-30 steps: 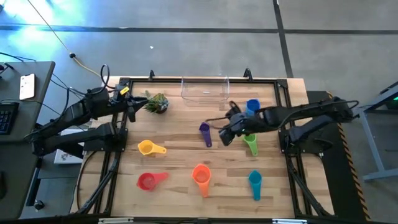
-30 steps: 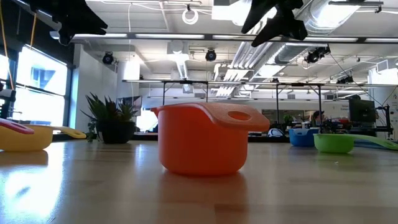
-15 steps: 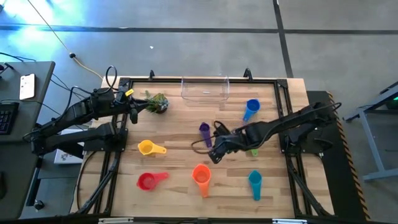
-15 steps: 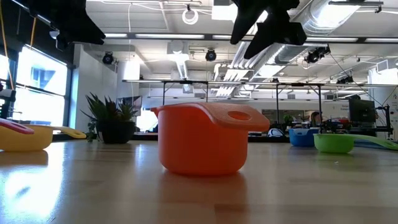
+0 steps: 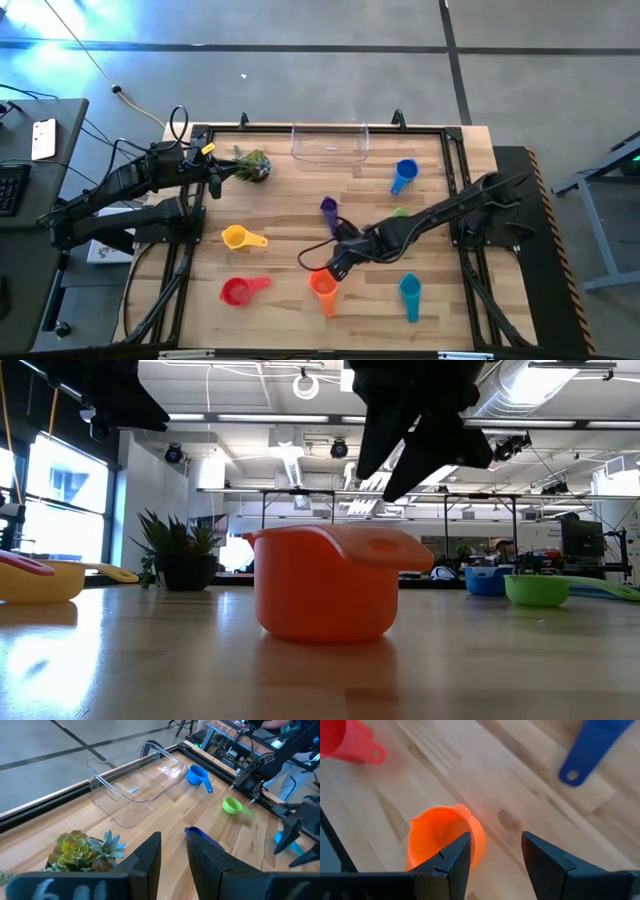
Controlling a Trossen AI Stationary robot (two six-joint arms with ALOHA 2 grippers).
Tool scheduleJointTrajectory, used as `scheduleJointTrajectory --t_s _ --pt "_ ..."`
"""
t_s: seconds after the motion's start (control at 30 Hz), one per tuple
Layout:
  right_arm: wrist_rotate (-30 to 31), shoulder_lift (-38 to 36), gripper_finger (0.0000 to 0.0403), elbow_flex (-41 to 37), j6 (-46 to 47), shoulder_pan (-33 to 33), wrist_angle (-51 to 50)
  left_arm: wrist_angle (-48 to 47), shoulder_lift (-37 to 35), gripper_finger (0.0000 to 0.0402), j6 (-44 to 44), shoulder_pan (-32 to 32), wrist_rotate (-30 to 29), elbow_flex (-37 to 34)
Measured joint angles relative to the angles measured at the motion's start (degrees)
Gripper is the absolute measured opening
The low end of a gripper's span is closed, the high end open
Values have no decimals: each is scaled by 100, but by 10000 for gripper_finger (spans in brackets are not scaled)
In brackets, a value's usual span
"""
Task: Nest measuring cups in basket
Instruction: Adjust the orange measuring cup
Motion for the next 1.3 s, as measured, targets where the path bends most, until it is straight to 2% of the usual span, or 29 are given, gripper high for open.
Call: scheduleJointTrajectory --t_s 0.37,0.73,1.17,1.3 --pt "-379 616 165 0 -48 54 448 -2 0 85 0 -2 0 0" --pt "-663 839 159 0 -45 64 515 -2 0 85 0 0 -20 0" --pt "-725 840 17 0 0 64 480 -2 0 85 2 0 -36 -2" --pt "-732 840 8 0 -38 64 479 -2 0 85 2 0 -39 -2"
